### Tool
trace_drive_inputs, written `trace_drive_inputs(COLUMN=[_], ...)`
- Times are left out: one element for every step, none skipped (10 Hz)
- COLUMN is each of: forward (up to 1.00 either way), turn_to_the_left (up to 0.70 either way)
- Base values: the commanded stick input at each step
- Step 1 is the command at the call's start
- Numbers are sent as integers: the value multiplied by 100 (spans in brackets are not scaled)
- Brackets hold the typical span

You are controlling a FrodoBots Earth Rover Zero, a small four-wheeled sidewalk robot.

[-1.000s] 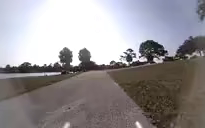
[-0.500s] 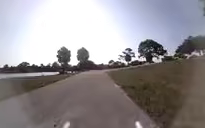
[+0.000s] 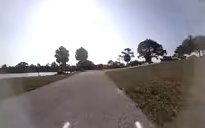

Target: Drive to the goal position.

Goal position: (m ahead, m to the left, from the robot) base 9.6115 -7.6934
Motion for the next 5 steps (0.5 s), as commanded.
trace_drive_inputs(forward=[100, 100, 100, 100, 100], turn_to_the_left=[8, 31, 40, 40, 29])
